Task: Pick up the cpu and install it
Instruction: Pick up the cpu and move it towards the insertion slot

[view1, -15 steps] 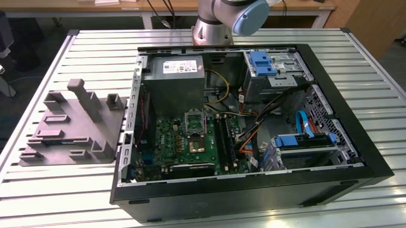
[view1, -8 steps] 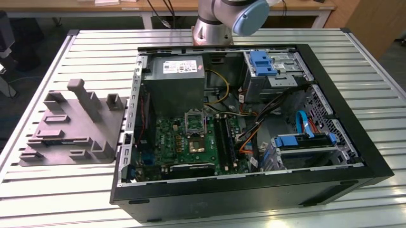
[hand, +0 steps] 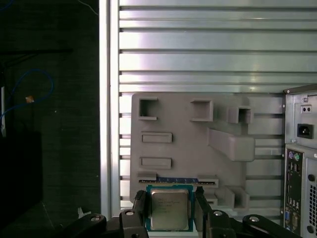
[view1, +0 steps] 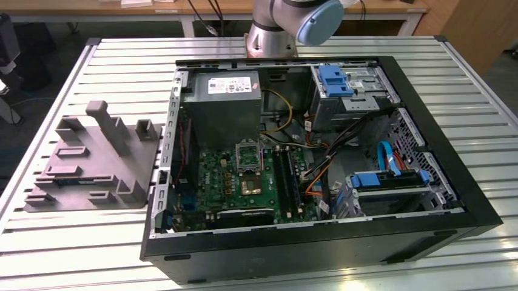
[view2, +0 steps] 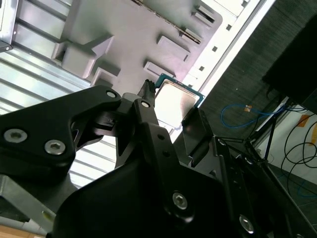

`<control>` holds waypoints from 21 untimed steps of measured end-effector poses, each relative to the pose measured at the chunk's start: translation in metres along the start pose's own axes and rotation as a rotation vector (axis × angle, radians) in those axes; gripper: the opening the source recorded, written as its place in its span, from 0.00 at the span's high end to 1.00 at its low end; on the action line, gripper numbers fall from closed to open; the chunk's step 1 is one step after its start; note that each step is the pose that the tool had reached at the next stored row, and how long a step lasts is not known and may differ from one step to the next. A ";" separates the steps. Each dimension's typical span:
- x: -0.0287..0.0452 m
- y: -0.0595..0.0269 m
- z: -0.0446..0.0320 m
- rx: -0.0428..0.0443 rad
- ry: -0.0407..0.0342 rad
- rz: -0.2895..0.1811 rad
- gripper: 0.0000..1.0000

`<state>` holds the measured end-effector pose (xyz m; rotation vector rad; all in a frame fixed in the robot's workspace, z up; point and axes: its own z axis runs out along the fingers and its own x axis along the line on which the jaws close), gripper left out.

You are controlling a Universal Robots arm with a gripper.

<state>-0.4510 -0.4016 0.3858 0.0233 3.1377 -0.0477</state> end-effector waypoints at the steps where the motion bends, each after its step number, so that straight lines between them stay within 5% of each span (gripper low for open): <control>1: -0.0002 0.0000 0.0000 0.0000 0.0000 0.000 0.53; 21: -0.0059 0.0001 0.0000 0.0000 0.0000 0.000 0.53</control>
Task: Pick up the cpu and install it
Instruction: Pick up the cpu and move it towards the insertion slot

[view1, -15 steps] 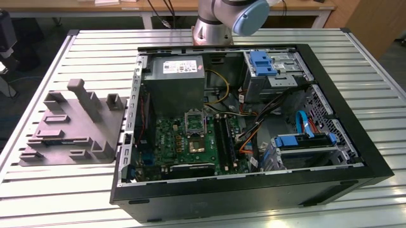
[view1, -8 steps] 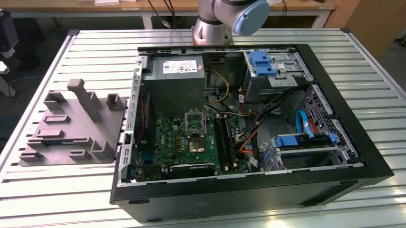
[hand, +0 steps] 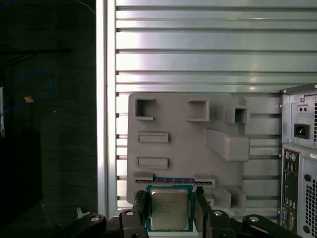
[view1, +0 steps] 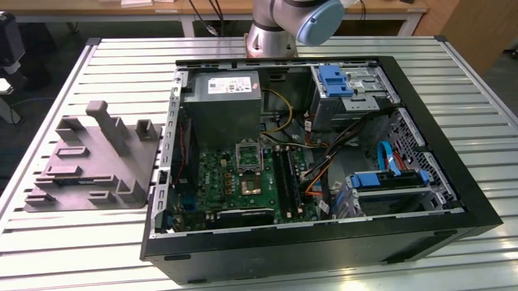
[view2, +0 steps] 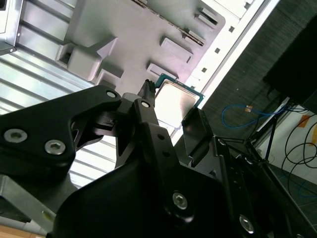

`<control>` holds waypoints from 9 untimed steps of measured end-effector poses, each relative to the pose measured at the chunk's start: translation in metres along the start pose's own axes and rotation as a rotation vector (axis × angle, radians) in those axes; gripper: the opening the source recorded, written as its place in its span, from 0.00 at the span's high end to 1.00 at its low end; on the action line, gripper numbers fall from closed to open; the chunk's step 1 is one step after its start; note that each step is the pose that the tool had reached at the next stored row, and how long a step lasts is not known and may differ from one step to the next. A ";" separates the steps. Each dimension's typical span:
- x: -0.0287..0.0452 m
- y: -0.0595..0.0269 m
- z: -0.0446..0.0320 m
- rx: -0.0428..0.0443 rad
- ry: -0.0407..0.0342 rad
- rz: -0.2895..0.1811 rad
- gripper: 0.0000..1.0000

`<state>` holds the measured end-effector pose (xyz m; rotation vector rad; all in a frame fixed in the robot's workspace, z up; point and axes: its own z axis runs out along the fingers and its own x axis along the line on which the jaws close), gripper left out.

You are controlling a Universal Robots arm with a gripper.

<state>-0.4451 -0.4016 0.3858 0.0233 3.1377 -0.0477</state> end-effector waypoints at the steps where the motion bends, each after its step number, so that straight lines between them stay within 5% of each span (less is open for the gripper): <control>1: -0.0001 0.0000 0.0000 0.0000 0.0000 0.000 0.53; 9: -0.0056 0.0001 0.0000 0.0000 0.0000 0.000 0.53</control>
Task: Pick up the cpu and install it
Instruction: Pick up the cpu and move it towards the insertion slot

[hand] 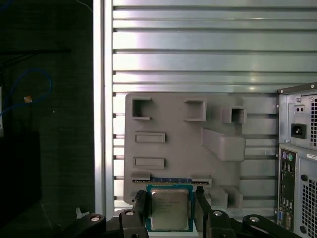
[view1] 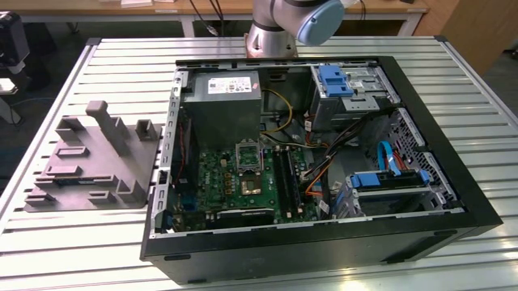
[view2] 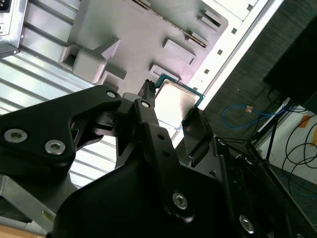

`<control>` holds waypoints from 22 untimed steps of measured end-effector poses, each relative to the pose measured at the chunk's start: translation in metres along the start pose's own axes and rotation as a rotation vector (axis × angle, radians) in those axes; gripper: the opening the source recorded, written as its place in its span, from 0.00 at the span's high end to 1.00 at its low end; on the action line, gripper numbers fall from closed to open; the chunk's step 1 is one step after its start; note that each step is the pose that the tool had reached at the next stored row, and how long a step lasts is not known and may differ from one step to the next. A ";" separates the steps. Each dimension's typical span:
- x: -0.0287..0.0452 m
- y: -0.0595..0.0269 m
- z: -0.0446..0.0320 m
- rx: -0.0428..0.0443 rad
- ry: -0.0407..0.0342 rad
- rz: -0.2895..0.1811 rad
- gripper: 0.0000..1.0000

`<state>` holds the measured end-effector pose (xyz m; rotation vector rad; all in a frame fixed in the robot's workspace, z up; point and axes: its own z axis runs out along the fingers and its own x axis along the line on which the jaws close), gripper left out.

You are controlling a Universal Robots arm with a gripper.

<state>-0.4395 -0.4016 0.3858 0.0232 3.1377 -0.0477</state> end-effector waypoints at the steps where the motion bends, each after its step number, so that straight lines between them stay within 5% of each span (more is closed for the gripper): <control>1: -0.0001 0.0000 0.0000 0.0000 0.0000 0.000 0.53; 9: -0.0019 0.0000 0.0000 0.0001 0.0000 0.000 0.53; 11: -0.0216 0.0003 0.0001 0.0000 0.0000 0.000 0.53; 22: -0.0251 0.0004 0.0001 -0.0001 0.0000 0.000 0.53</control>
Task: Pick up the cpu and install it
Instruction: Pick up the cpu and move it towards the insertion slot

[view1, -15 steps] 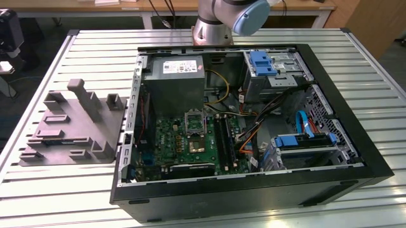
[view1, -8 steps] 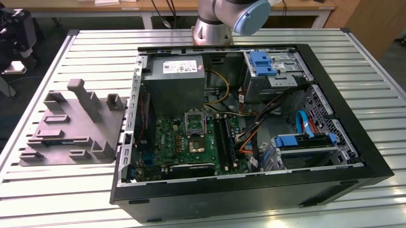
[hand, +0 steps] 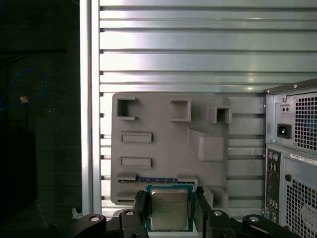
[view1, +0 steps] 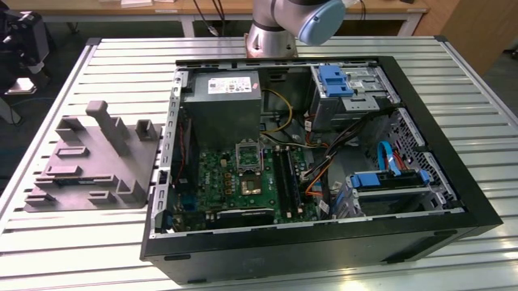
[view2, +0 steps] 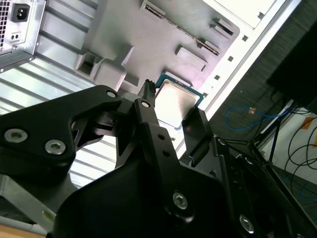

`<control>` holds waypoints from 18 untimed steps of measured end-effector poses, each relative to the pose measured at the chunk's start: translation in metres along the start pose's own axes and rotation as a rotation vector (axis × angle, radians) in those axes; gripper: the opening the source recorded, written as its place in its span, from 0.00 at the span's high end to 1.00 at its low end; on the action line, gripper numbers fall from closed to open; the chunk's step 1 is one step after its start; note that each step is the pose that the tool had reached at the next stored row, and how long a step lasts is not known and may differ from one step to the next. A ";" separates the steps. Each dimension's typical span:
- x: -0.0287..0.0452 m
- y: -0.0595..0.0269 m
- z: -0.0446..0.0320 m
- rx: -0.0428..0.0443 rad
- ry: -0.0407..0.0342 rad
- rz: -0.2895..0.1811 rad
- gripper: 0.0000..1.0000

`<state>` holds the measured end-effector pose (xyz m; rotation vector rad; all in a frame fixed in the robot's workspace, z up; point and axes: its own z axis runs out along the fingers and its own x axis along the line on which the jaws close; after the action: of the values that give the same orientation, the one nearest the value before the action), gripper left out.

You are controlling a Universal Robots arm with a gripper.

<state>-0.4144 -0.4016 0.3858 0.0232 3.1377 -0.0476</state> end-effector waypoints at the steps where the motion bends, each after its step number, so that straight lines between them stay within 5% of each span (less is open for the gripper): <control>1: -0.0011 0.0000 0.0000 0.0000 0.0000 0.000 0.53; 8: -0.0092 0.0001 0.0000 -0.0009 0.0000 0.000 0.53; 12: -0.0121 0.0002 0.0000 -0.0245 0.0004 0.000 0.53; 18: -0.0234 0.0004 0.0001 -0.0249 0.0004 0.000 0.53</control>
<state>-0.3910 -0.4016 0.3858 0.0233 3.1383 -0.0086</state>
